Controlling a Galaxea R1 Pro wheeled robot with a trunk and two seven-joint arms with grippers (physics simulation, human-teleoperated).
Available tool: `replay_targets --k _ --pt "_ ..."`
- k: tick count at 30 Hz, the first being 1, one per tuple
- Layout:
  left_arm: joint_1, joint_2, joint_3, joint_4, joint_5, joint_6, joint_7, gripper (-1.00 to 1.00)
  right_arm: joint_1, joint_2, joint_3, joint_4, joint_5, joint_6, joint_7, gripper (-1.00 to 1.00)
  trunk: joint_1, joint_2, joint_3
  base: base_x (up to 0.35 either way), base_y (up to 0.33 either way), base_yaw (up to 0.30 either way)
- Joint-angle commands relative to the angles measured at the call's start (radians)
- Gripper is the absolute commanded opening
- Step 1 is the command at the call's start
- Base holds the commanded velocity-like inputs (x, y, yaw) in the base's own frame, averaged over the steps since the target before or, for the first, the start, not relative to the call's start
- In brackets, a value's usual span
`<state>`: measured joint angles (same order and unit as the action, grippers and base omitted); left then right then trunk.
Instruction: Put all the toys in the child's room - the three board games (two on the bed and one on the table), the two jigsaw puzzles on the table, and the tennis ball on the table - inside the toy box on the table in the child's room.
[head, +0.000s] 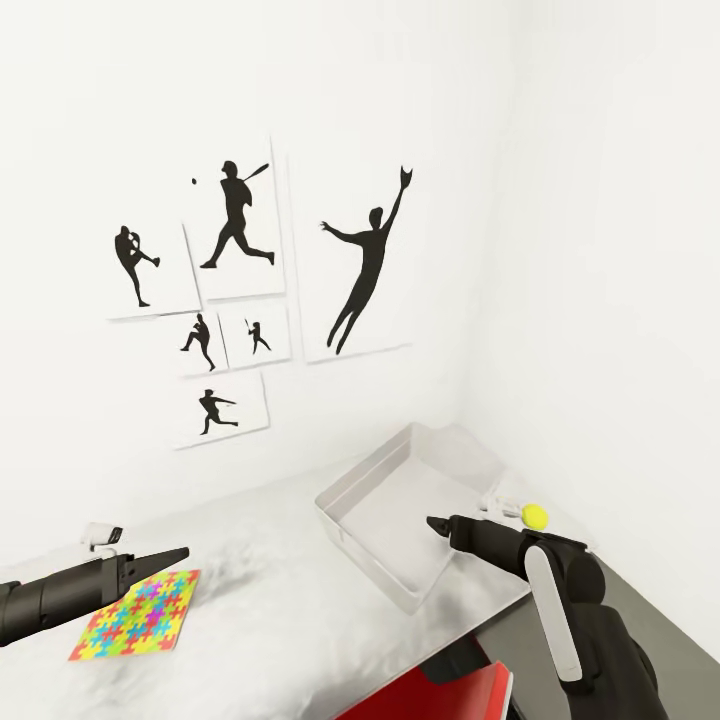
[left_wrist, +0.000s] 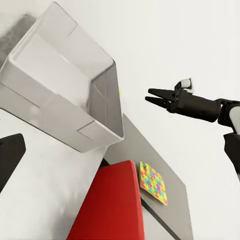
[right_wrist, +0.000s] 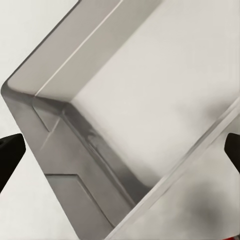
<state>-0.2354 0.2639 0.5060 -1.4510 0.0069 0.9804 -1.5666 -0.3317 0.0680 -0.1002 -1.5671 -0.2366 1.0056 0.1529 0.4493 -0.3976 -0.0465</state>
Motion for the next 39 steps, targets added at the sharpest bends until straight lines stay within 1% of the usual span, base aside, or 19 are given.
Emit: replay_targets --k 1,18,28,39 --pt "-0.001 0.0 0.0 0.0 -0.001 0.011 -0.004 1.0 -0.001 0.001 -0.003 -0.001 0.004 0.005 0.007 1.0 0.001 -0.002 -0.002 0.005 0.0 0.0" --pt "-0.001 0.0 -0.001 0.0 -0.001 0.011 -0.004 1.0 -0.001 0.001 -0.001 0.0 0.004 0.004 0.007 1.0 0.001 -0.002 -0.002 0.001 -0.001 0.0" --pt "-0.001 0.0 0.0 0.0 -0.001 0.011 -0.004 1.0 -0.001 0.001 -0.001 0.0 0.004 0.004 0.007 1.0 0.001 -0.002 -0.002 0.0 -0.094 0.0" --pt "-0.001 0.0 0.0 0.0 -0.001 0.011 -0.004 1.0 -0.001 0.001 -0.002 0.0 0.004 0.004 0.007 1.0 0.001 -0.002 -0.002 0.0 -0.022 0.004"
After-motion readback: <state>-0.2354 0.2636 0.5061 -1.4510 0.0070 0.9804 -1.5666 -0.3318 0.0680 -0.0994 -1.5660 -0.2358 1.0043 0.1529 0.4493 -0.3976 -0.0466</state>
